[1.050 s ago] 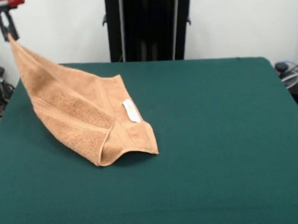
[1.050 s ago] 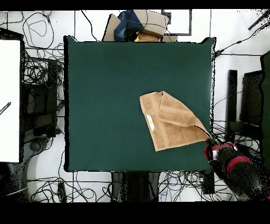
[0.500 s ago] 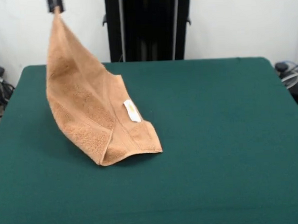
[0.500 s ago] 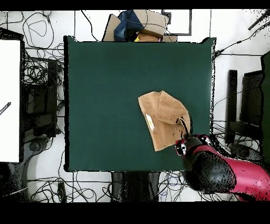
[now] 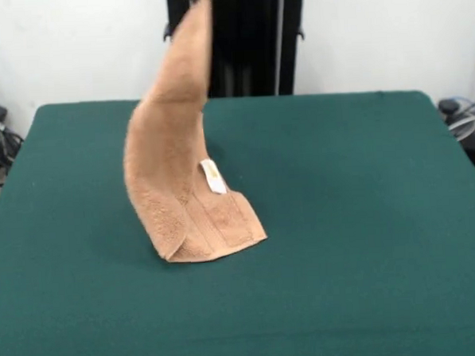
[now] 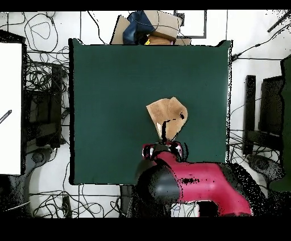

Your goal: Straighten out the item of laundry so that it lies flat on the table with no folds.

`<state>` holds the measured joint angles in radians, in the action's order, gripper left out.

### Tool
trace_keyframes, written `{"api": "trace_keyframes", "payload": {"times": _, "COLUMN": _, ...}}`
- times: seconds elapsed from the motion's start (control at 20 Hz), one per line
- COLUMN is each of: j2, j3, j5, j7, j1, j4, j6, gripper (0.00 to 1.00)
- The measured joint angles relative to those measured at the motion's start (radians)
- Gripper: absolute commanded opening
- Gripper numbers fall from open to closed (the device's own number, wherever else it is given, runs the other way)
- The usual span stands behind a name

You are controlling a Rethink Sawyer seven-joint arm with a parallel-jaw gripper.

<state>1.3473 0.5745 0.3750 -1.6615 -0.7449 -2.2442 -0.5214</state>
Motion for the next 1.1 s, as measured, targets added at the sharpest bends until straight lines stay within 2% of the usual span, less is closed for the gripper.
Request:
{"api": "trace_keyframes", "payload": {"times": 0.1, "j2": 0.014, "j3": -0.018, "j5": -0.006, "j7": -0.073, "j1": 0.053, "j4": 0.005, "j6": -0.014, "gripper": 0.0}}
{"api": "trace_keyframes", "payload": {"times": 0.2, "j2": 0.034, "j3": -0.046, "j5": -0.016, "j7": -0.214, "j1": 0.154, "j4": 0.029, "j6": -0.069, "gripper": 0.0}}
{"api": "trace_keyframes", "payload": {"times": 0.25, "j2": 0.035, "j3": -0.048, "j5": -0.017, "j7": -0.234, "j1": 0.168, "j4": 0.034, "j6": -0.079, "gripper": 0.0}}
{"api": "trace_keyframes", "payload": {"times": 0.45, "j2": 0.023, "j3": -0.081, "j5": -0.017, "j7": -0.456, "j1": 0.33, "j4": 0.123, "j6": -0.239, "gripper": 0.0}}
{"api": "trace_keyframes", "payload": {"times": 0.6, "j2": 0.009, "j3": -0.093, "j5": -0.013, "j7": -0.534, "j1": 0.389, "j4": 0.168, "j6": -0.301, "gripper": 0.0}}
{"api": "trace_keyframes", "payload": {"times": 0.65, "j2": -0.011, "j3": -0.1, "j5": -0.005, "j7": -0.605, "j1": 0.444, "j4": 0.218, "j6": -0.361, "gripper": 0.0}}
{"api": "trace_keyframes", "payload": {"times": 0.85, "j2": -0.058, "j3": -0.1, "j5": 0.015, "j7": -0.72, "j1": 0.534, "j4": 0.323, "j6": -0.459, "gripper": 0.0}}
{"api": "trace_keyframes", "payload": {"times": 1.1, "j2": -0.105, "j3": -0.1, "j5": 0.019, "j7": -0.803, "j1": 0.615, "j4": 0.456, "j6": -0.575, "gripper": 0.0}}
